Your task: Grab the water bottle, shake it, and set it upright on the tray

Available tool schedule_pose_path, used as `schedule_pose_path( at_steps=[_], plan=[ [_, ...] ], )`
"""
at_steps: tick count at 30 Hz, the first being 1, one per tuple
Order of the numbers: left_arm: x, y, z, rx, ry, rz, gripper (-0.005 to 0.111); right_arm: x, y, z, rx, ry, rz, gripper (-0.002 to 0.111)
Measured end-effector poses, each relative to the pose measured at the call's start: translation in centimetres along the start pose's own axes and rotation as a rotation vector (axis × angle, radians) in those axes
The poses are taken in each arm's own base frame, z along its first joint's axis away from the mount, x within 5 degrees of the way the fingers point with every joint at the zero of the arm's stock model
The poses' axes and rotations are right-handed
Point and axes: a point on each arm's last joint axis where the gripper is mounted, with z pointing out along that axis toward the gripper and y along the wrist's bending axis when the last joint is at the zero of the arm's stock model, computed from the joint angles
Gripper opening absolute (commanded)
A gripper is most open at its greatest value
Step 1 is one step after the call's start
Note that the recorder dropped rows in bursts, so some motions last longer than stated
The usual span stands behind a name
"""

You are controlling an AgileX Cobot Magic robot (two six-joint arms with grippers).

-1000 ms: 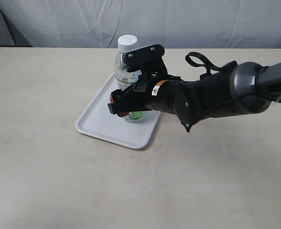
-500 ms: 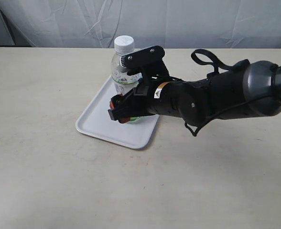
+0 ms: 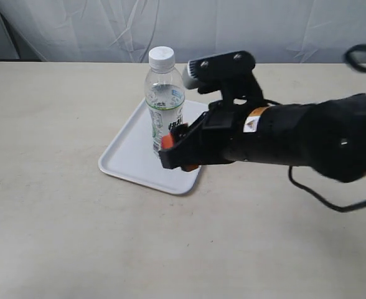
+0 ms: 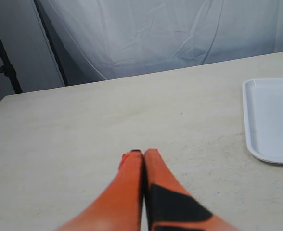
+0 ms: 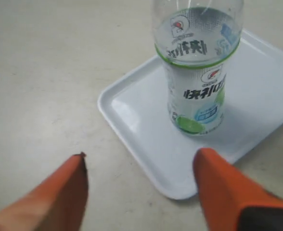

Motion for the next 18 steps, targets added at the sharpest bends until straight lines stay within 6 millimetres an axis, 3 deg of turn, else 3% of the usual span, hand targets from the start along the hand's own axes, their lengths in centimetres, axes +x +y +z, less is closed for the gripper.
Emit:
schedule_pose_path(
  at_steps=[3, 4, 11, 18],
  plan=[
    [0.0, 0.0, 0.0, 0.000, 0.000, 0.000, 0.000, -0.8, 0.8, -3.9, -0.057, -0.005, 0.015, 0.002],
    [0.0, 0.0, 0.0, 0.000, 0.000, 0.000, 0.000, -1.1, 1.0, -5.3, -0.075, -0.016, 0.013, 0.000],
    [0.0, 0.0, 0.0, 0.000, 0.000, 0.000, 0.000, -1.1, 2.0, -13.9, -0.182, -0.068, -0.011, 0.000],
    [0.0, 0.0, 0.0, 0.000, 0.000, 0.000, 0.000, 0.1, 2.4, -19.3, -0.246, -0.135, -0.028, 0.000]
  ],
)
